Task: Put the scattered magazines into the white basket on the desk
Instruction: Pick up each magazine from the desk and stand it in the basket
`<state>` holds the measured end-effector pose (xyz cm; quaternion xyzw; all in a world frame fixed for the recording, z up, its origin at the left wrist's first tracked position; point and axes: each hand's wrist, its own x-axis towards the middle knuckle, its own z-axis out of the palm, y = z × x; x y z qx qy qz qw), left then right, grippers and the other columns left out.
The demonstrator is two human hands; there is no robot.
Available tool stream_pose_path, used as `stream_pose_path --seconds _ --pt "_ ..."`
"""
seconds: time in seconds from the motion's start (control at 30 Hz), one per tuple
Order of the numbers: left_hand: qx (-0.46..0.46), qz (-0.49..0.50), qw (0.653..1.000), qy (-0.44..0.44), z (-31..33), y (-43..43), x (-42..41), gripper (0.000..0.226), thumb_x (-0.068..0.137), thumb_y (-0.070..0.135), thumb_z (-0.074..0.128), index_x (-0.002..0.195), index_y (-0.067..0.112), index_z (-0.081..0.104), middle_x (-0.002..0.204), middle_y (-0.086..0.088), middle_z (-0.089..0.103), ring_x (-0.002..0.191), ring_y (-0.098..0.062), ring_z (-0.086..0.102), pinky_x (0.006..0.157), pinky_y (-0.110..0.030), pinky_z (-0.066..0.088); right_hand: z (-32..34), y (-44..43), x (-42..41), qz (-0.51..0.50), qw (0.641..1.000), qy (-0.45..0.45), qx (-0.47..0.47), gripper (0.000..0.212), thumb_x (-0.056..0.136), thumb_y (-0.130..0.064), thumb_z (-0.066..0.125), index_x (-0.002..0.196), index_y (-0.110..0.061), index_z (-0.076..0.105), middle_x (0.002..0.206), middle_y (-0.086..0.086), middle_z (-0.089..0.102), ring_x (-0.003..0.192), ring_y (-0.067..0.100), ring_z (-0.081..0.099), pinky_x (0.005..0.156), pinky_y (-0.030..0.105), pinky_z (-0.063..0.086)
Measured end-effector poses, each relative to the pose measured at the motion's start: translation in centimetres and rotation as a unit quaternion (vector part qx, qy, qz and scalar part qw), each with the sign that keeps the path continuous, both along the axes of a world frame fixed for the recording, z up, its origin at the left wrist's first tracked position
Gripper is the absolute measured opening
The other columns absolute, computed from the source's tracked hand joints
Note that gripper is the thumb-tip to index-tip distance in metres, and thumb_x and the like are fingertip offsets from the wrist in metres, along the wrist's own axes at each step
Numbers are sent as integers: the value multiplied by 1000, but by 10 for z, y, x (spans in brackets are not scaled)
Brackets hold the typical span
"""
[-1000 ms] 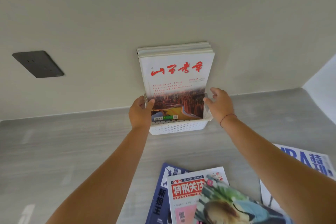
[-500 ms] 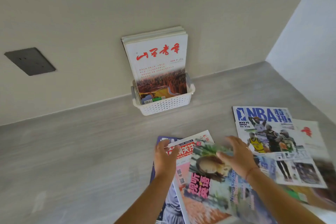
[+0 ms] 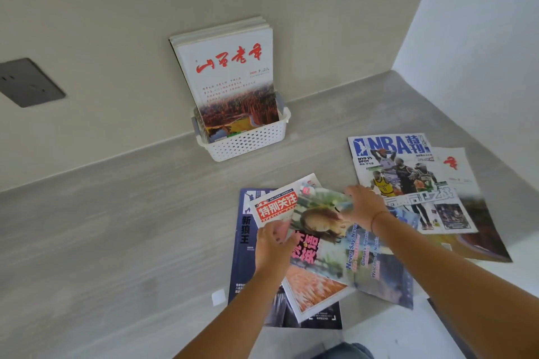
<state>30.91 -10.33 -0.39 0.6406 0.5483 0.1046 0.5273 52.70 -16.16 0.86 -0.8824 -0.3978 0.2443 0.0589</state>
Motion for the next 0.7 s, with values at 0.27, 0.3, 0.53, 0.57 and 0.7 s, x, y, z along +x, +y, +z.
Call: stream_pose_path --seconds 0.27,0.3,0.53,0.57,0.7 --pt "-5 143 988 -53 -1 18 -14 47 78 24 71 118 21 46 106 3 56 86 -9 58 63 -21 44 2 -6 3 -115 951 216 187 11 84 -15 62 74 -14 62 60 -1 48 59 14 43 56 24 34" --pt "-10 164 984 -65 -1 22 -15 47 78 22 71 117 18 46 103 3 59 86 -12 60 62 -23 45 2 -3 2 -128 945 233 192 11 85 -14 62 74 -15 62 61 -1 49 61 14 44 57 23 35" --pt "-5 83 996 -41 6 42 -8 19 88 21 57 73 10 61 65 -6 59 59 -23 56 57 -37 48 10 27 -8 -238 844 395 274 12 90 -9 55 85 -2 64 79 10 61 75 21 54 72 29 44" --pt "-10 90 994 -55 7 46 -7 20 89 19 56 73 8 59 64 -6 54 56 -19 49 53 -31 43 13 32 -8 -222 852 390 269 13 90 -8 54 80 -7 63 75 7 60 71 19 54 67 27 43" --pt "-19 115 987 -109 18 70 -9 15 89 14 58 77 10 66 70 -4 64 61 -15 55 55 -25 45 20 48 -1 -74 951 253 159 17 86 -12 60 70 -9 56 64 8 53 60 18 49 60 31 49"
